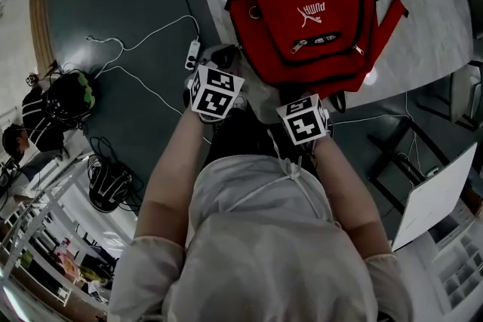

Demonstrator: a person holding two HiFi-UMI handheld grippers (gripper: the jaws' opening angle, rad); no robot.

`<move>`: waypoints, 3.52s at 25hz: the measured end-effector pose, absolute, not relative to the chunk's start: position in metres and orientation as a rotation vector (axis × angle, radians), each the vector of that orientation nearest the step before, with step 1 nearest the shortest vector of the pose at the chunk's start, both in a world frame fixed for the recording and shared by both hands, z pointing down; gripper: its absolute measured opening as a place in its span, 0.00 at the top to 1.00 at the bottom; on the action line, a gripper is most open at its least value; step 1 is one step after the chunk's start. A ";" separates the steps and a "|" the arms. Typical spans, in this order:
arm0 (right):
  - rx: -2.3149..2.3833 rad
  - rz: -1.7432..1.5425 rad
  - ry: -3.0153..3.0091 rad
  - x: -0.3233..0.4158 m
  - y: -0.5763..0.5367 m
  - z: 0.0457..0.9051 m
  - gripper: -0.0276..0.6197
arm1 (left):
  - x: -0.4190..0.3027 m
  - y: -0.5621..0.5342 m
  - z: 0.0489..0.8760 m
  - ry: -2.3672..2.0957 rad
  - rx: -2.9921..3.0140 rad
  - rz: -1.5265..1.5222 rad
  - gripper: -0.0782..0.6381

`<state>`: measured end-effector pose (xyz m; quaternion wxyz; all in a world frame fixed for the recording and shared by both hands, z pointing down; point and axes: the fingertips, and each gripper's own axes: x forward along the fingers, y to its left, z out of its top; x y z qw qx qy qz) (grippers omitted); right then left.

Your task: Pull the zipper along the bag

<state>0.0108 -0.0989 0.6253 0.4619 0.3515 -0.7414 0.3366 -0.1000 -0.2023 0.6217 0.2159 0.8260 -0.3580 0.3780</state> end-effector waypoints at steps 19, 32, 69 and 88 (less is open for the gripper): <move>0.880 0.821 -1.781 0.013 -0.103 0.626 0.91 | -0.118 -0.284 0.614 -0.997 2.326 1.042 0.85; 0.925 0.907 -1.786 0.015 -0.101 0.633 0.91 | -0.124 -0.269 0.624 -1.080 2.265 0.962 0.65; 1.511 0.191 -2.695 -0.009 -0.174 0.261 0.92 | -0.077 -0.185 0.280 -1.377 2.681 0.103 0.86; 1.444 0.185 -2.705 -0.019 -0.163 0.270 0.92 | -0.072 -0.182 0.284 -1.380 2.686 0.144 0.86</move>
